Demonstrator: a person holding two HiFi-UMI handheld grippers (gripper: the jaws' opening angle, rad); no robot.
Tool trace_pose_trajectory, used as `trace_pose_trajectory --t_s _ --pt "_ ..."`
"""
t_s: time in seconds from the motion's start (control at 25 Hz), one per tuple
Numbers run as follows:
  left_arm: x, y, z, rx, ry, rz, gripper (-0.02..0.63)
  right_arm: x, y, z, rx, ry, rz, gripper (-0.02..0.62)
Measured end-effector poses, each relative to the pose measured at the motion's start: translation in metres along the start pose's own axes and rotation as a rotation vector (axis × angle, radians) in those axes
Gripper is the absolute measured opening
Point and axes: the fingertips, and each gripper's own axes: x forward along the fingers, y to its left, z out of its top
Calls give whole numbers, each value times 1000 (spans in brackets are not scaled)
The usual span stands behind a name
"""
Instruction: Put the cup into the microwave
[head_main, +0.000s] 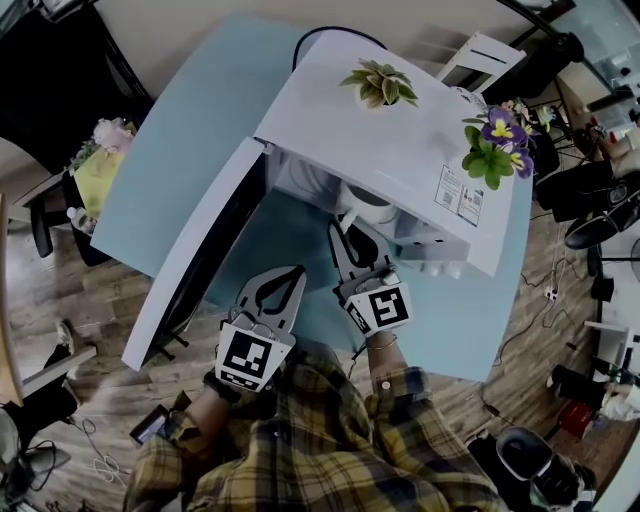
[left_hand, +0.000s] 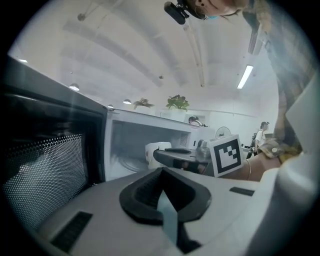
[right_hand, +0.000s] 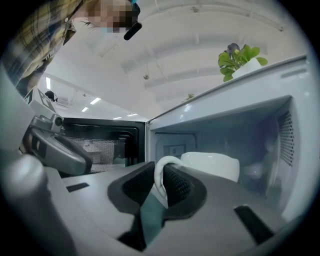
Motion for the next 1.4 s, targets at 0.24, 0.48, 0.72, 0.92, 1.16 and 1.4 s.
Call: trace_pose_trajectory --t_s 0.24,0.48,0.72,0.92,1.16,1.4 --pt "-7 -1 -6 10 -5 -35 -8 7 -5 -4 -44 -4 -51 58" --pt "-15 -2 -10 14 -12 -57 -8 12 -8 -10 -56 -15 -101 58" --pt "-24 -1 -14 14 -11 -65 -8 25 -12 -16 -109 6 -141 57" --pt "-30 1 -18 17 -2 -72 -8 41 -20 -16 -120 -1 -181 57" --pt "-36 3 -24 17 14 -78 -8 59 -23 -16 -123 -17 -209 57" --pt "-36 5 -25 24 16 -85 -8 65 -22 -22 -146 -10 -243 57"
